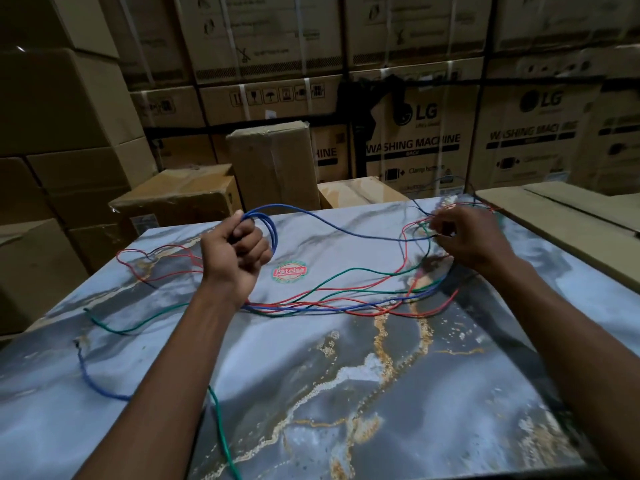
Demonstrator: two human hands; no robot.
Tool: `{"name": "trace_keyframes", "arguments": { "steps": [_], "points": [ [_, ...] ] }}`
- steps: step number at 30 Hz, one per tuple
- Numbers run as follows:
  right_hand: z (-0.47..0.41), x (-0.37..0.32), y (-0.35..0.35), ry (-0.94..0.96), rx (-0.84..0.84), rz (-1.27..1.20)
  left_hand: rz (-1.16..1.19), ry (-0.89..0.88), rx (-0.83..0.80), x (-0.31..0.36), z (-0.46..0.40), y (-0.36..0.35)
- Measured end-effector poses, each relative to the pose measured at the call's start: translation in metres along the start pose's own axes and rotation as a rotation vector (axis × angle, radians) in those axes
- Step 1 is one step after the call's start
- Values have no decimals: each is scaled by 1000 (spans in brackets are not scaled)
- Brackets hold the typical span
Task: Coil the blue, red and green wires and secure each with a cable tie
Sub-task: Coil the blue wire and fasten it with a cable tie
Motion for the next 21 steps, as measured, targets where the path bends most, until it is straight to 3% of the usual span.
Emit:
{"name": "trace_keyframes", "arguments": {
  "steps": [6, 12, 21],
  "points": [
    [12, -88, -3, 143, -218, 39, -150, 118, -87, -28, 3, -21],
    [33, -156, 5, 303, -119, -82, -230, 180, -125, -46, 9, -35],
    [38, -171, 6, 233, -155, -786, -82, 310, -266, -53, 26, -60]
  ]
}}
Point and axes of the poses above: each hand's wrist, its own z-axis away from the middle knuckle, its own y-axis out of the back of the hand, x = y × z, the point moved 9 cm from there along -z, towards the middle knuckle, and after that the axes turned 3 degrees about -y, right-handed, at the moved point
